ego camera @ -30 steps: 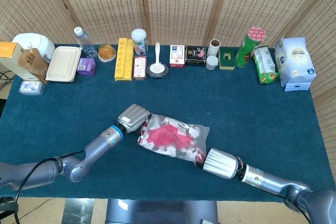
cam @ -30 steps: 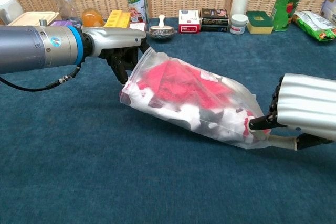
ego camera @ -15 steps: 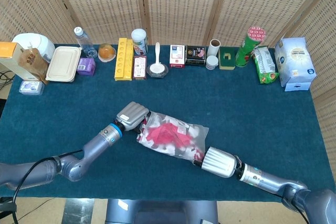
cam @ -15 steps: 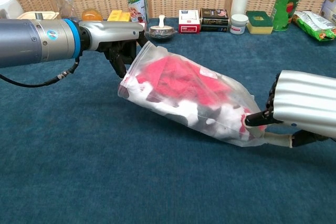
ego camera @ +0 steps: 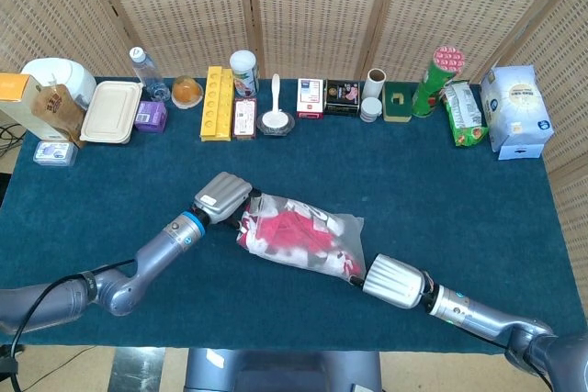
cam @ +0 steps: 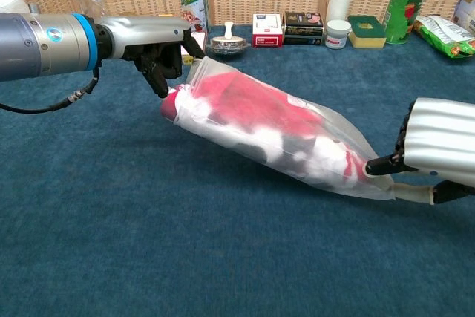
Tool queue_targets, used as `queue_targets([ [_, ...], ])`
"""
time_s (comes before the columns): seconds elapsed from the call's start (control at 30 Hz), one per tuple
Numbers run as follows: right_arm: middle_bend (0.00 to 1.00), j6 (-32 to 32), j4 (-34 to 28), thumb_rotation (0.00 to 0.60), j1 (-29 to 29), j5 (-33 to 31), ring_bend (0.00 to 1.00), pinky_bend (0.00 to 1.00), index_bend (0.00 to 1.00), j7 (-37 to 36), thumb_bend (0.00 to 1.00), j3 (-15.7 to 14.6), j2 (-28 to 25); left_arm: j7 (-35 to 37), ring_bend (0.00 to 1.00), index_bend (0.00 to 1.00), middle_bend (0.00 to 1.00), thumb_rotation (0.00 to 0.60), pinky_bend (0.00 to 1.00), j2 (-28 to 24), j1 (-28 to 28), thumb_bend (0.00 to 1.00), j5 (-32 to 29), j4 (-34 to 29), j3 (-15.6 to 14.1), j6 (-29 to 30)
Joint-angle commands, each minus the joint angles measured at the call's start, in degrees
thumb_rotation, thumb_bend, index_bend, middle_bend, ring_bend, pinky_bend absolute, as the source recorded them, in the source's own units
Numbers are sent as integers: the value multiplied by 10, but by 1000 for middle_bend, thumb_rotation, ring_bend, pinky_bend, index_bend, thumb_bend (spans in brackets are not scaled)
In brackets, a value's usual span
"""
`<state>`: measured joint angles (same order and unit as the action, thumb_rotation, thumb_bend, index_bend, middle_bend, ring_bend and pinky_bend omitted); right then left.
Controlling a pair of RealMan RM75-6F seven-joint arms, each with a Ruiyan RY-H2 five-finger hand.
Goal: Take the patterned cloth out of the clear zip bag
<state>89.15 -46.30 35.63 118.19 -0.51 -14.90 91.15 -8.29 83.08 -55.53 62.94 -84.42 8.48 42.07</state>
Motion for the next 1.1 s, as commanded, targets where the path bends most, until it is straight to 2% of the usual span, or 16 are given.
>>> queue_targets([
  [0.03, 969, -1, -4, 600, -4, -4, 1000, 1000, 862, 4, 671, 0, -8, 6, 1000, 896, 1000, 600, 1000, -6, 4, 395, 4, 0, -1, 2],
  [0.67, 971, 11, -12, 600, -39, -28, 1000, 1000, 865, 11, 671, 6, -57, 64, 1000, 896, 1000, 600, 1000, -72, 44, 395, 50, -9, -6, 22],
  [1.1, 971, 29, 6, 600, -66, -51, 1000, 1000, 865, 3, 671, 19, -83, 94, 1000, 896, 1000, 600, 1000, -107, 75, 395, 58, 18, -8, 39],
])
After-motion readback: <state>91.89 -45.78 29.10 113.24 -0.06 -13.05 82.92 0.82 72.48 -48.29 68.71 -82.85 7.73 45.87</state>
